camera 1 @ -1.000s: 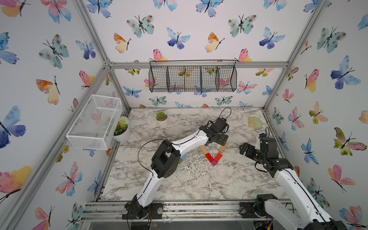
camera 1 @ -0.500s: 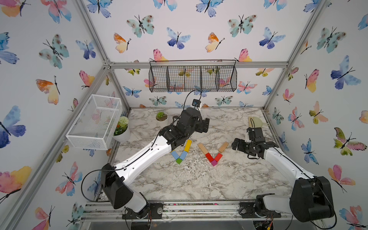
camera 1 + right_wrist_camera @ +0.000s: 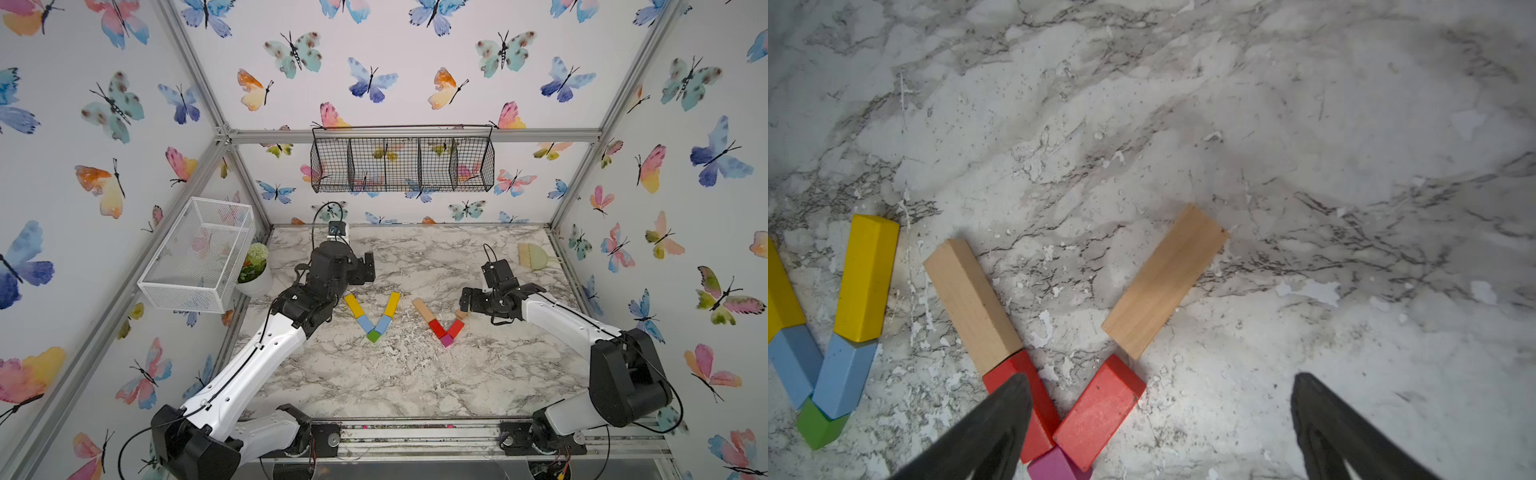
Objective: Assemble the letter v with building blocks
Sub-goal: Assemble the building block at the center of the board.
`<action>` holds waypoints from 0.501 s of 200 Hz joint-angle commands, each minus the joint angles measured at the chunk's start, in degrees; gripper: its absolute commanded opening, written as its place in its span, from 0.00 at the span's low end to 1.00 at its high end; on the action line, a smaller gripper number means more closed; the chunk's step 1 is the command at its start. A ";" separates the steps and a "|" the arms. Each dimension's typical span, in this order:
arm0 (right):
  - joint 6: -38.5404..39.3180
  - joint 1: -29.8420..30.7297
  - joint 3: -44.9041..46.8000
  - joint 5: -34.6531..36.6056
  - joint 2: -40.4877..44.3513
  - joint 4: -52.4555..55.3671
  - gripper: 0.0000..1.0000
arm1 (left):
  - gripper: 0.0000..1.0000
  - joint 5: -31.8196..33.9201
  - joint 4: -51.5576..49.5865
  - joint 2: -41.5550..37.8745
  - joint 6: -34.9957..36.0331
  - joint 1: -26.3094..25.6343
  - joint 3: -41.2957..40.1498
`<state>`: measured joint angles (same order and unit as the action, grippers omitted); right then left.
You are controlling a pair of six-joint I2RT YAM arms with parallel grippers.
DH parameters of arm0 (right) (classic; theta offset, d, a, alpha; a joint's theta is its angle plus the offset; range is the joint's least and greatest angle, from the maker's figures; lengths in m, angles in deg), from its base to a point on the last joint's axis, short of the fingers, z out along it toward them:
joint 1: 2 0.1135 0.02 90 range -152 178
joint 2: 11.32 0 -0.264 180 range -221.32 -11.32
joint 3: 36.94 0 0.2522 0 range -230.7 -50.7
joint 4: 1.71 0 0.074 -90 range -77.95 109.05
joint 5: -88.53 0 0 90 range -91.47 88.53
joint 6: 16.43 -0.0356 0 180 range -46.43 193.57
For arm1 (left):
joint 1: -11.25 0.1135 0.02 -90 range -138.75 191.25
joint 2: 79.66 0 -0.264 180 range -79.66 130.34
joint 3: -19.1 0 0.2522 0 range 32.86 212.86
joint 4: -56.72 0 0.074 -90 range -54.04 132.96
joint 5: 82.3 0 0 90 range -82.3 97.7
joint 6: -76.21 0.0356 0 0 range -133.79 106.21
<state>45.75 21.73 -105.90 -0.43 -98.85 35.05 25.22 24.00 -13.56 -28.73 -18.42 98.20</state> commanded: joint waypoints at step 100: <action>-1.56 3.17 -5.75 5.32 -10.81 -0.07 1.00 | 0.97 -6.22 3.05 -0.11 -0.88 2.99 -3.92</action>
<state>44.73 24.42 -110.46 2.89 -107.55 34.22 20.71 25.29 -14.13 -29.48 -16.06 94.57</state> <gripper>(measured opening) 0.991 0.975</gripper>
